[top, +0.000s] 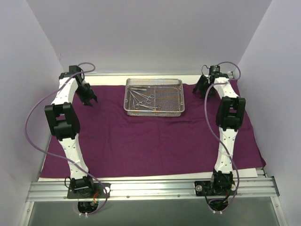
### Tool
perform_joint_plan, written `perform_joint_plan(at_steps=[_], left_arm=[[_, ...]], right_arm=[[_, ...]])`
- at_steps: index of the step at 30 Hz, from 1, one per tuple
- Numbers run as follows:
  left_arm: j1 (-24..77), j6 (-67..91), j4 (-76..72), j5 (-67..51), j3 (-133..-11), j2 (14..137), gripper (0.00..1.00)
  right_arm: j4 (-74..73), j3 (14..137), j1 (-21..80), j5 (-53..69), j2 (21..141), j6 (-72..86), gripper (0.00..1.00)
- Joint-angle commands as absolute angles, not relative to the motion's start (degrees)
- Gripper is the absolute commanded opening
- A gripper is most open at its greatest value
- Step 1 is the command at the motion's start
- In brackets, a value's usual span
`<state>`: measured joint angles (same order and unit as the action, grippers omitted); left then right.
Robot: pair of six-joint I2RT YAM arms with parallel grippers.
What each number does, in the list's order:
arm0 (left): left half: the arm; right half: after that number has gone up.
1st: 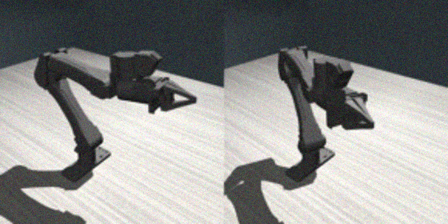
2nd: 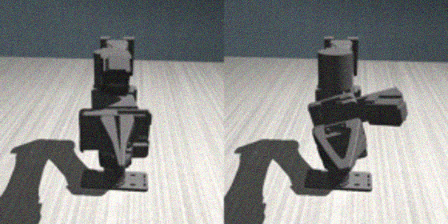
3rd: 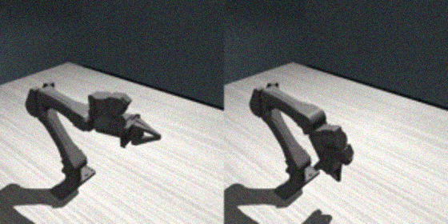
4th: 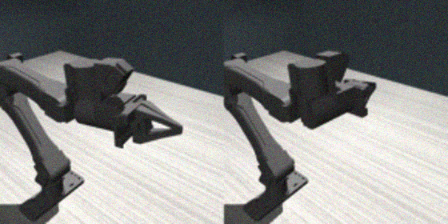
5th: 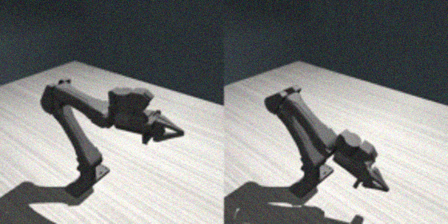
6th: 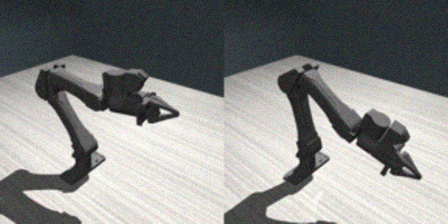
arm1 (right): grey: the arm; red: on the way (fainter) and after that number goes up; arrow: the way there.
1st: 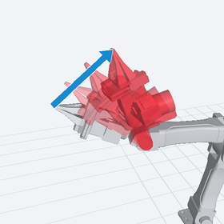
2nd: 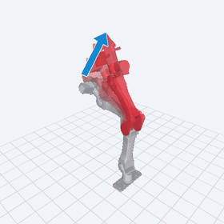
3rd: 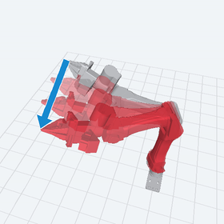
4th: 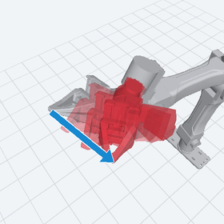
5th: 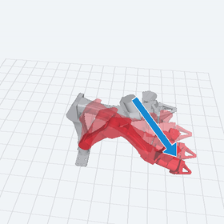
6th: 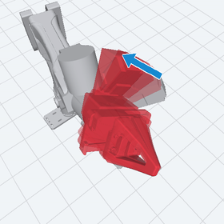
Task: Open and lay out the surgical kit
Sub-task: Smooth out the surgical kit at the center of the board.
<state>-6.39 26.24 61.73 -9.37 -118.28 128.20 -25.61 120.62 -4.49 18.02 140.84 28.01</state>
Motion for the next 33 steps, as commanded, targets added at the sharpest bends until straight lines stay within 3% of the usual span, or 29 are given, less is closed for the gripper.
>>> perform_joint_plan(at_steps=[1,6,7,12,25,33], left_arm=[[-7.0,22.6,59.1,-6.2,-107.9,122.6,0.47],[-6.9,22.7,55.5,-8.8,-96.7,119.4,0.50],[-6.9,22.6,55.1,-8.7,-94.7,118.8,0.50],[-7.1,21.7,55.4,-9.3,-94.7,118.7,0.51],[-12.1,20.2,54.8,-11.4,-93.3,122.3,0.51],[-12.7,20.3,53.2,-12.7,-89.4,121.8,0.50]], right_arm=[[-36.2,114.1,-5.4,7.9,132.7,24.2,0.59],[-36.1,99.6,-5.8,4.0,121.5,22.6,0.65],[-35.1,95.3,-6.0,1.9,120.1,22.3,0.71],[-34.2,85.5,-6.6,-2.8,111.6,20.1,0.75],[-25.1,56.7,-9.0,2.5,101.4,25.3,0.73],[-27.1,53.3,-12.0,1.3,100.5,27.7,0.72]])
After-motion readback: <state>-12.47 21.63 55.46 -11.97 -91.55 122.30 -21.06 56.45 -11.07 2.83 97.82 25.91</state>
